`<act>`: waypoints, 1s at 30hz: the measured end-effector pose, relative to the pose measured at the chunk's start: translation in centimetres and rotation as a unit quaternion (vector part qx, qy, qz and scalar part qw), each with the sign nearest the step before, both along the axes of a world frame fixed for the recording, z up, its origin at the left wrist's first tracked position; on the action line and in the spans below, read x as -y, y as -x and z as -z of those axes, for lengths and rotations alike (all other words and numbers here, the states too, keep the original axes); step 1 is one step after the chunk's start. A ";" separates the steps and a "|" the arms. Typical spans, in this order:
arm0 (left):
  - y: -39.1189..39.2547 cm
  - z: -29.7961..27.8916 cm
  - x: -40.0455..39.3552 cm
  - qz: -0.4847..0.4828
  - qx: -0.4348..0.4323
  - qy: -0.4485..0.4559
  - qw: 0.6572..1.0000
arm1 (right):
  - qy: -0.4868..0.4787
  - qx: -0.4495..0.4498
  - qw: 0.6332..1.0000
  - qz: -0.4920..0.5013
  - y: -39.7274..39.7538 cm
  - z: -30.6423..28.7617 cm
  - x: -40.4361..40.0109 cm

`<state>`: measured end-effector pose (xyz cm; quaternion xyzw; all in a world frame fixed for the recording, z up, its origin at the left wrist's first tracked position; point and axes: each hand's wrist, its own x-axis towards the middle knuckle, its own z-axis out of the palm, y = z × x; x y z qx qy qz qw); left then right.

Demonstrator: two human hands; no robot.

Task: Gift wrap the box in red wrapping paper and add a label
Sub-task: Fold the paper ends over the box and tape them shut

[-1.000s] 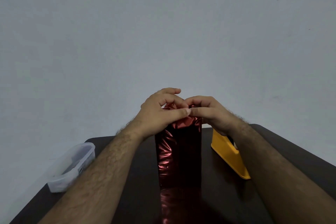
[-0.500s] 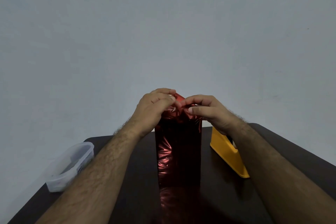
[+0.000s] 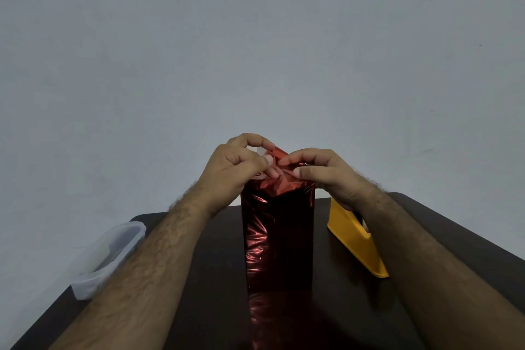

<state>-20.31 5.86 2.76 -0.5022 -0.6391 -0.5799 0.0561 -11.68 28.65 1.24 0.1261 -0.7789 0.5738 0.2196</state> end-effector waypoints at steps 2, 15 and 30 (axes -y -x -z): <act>-0.3 0.1 -0.9 -0.025 0.042 -0.038 0.998 | -0.002 0.000 1.000 -0.002 0.0 0.0 0.1; 0.5 0.1 -0.9 -0.009 0.064 0.130 0.989 | -0.008 -0.011 1.000 -0.017 0.1 0.2 -0.2; 1.0 0.7 -1.6 -0.032 0.071 0.116 0.990 | -0.007 0.031 0.926 0.375 -3.3 3.6 -1.2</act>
